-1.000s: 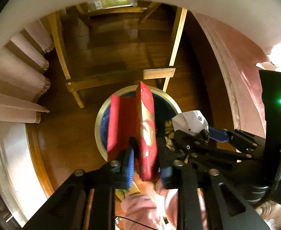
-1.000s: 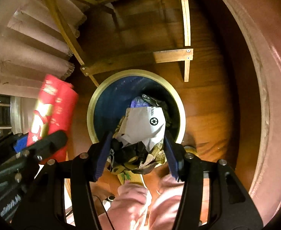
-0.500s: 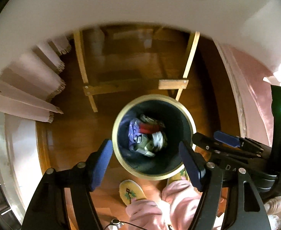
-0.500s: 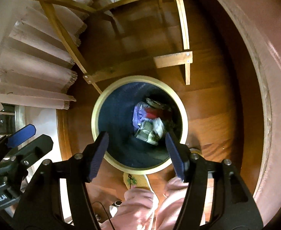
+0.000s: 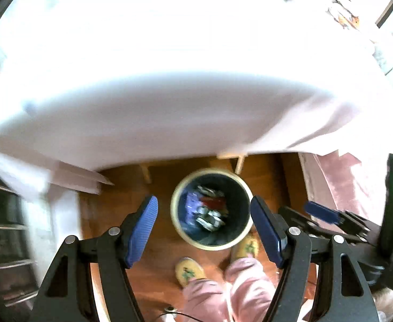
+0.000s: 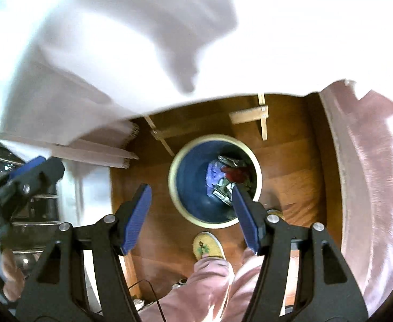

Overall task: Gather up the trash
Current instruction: 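Raise both tools back toward the table, then grasp the beige block with the right tool while the left tool grasps the white-and-blue carton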

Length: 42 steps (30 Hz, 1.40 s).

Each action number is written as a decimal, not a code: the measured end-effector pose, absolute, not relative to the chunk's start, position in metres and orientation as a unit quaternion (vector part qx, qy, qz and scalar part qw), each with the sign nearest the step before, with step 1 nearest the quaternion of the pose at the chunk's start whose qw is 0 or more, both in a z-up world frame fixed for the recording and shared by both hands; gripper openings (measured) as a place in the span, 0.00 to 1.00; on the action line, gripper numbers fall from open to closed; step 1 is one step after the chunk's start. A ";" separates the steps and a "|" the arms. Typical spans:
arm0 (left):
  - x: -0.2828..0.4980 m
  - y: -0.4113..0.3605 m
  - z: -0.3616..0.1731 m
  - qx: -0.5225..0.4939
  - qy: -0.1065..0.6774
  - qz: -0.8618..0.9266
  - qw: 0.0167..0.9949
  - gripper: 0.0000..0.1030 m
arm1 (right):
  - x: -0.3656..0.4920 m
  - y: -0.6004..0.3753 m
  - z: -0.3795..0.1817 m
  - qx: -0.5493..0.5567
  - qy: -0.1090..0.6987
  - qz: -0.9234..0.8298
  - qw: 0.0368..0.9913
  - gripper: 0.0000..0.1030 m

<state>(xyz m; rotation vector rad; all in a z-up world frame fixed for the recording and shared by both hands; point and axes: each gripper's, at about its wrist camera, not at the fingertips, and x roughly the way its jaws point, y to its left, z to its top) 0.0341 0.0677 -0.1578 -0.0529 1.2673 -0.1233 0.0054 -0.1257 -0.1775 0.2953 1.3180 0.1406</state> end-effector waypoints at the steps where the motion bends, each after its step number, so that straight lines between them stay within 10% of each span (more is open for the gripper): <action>1: 0.035 0.069 -0.144 -0.021 0.587 -0.055 0.808 0.70 | 0.003 -0.125 -0.162 0.137 0.604 0.067 0.782 0.58; 21: 0.059 0.089 0.063 -0.080 0.524 -0.131 0.838 0.64 | 0.012 -0.108 0.084 0.085 0.462 0.059 0.881 0.58; 42: 0.175 0.071 0.042 -0.088 0.532 -0.063 0.840 0.64 | 0.154 -0.142 0.065 0.047 0.476 0.056 0.876 0.51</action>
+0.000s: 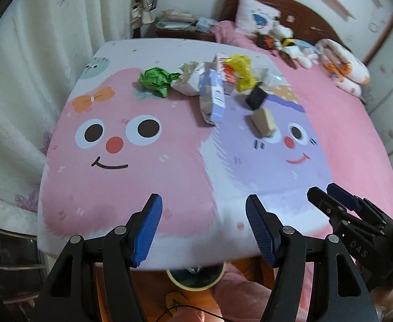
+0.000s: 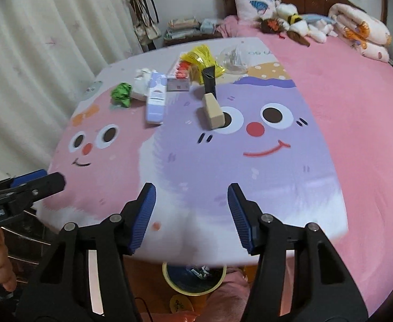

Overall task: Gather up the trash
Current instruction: 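Grasp the beige block with the right tool while the left tool grasps the white-and-blue carton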

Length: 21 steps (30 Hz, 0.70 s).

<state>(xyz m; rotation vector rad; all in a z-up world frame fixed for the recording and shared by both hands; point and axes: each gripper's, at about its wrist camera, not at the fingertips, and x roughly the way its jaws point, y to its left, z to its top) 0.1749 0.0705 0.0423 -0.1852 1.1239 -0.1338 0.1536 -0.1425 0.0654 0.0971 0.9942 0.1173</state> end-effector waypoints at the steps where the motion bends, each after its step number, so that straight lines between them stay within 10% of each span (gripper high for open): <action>1: 0.188 0.067 0.036 -0.094 0.538 -0.056 0.836 0.64 | 0.168 -0.147 0.059 0.046 0.479 0.058 0.875 0.51; 14: 0.334 0.041 -0.036 -0.154 0.587 0.022 0.795 0.64 | 0.311 -0.156 -0.019 -0.018 0.502 0.119 0.856 0.50; 21: 0.384 0.037 -0.054 -0.177 0.581 0.039 0.793 0.64 | 0.345 -0.151 -0.045 -0.064 0.502 0.157 0.848 0.24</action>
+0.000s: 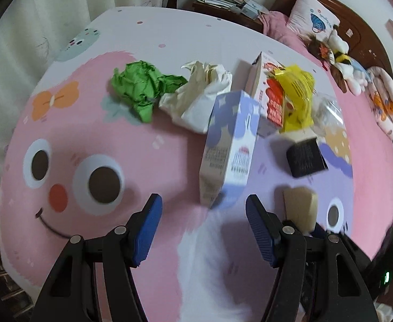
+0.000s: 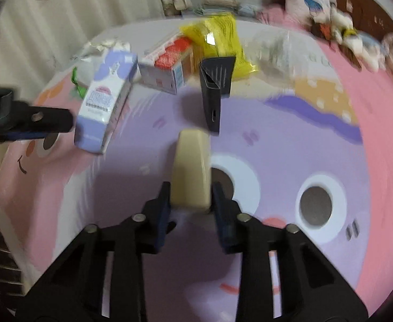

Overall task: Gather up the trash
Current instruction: 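Grasp the beige block with the right tool while the left tool grasps the white-and-blue carton, then carry both items over the bin and open both tools to drop them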

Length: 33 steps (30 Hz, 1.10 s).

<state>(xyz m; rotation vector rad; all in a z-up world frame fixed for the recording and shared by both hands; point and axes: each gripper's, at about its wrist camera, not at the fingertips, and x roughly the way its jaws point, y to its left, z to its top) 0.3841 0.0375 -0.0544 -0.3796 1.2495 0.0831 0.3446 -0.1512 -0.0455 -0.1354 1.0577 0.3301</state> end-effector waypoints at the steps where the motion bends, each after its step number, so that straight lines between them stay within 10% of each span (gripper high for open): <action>1: 0.388 0.037 -0.057 -0.180 0.581 0.039 0.792 0.64 | 0.347 -0.152 -0.047 -0.071 0.499 0.164 0.848 0.22; 33: 0.413 -0.009 -0.066 -0.196 0.566 0.010 0.801 0.38 | 0.350 -0.181 -0.044 -0.030 0.513 0.198 0.835 0.22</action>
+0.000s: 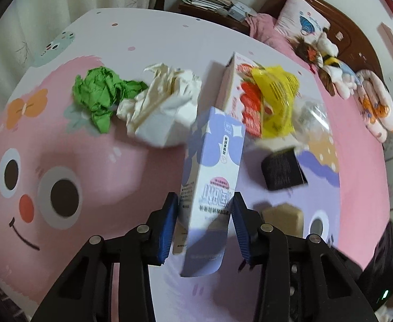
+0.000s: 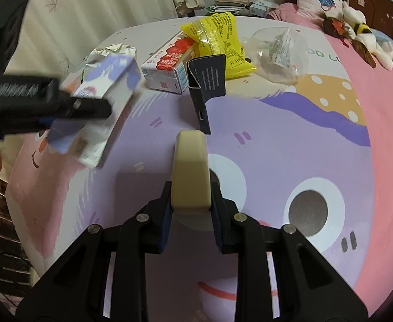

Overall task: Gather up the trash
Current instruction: 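Carry both items over the bin and open both tools to drop them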

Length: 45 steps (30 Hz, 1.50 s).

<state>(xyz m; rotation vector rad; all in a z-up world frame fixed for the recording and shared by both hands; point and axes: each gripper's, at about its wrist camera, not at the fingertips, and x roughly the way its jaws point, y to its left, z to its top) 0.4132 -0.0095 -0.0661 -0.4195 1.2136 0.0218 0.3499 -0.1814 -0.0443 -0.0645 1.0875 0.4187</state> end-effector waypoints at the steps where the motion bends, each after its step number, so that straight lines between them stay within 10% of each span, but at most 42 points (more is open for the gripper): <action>1: 0.407 -0.011 -0.064 -0.193 0.567 0.006 0.801 0.36 | 0.349 -0.181 -0.042 -0.028 0.513 0.196 0.835 0.22; 45: 0.033 0.108 -0.018 -0.089 0.568 -0.187 0.797 0.31 | 0.005 -0.072 0.012 0.035 0.512 0.099 0.853 0.22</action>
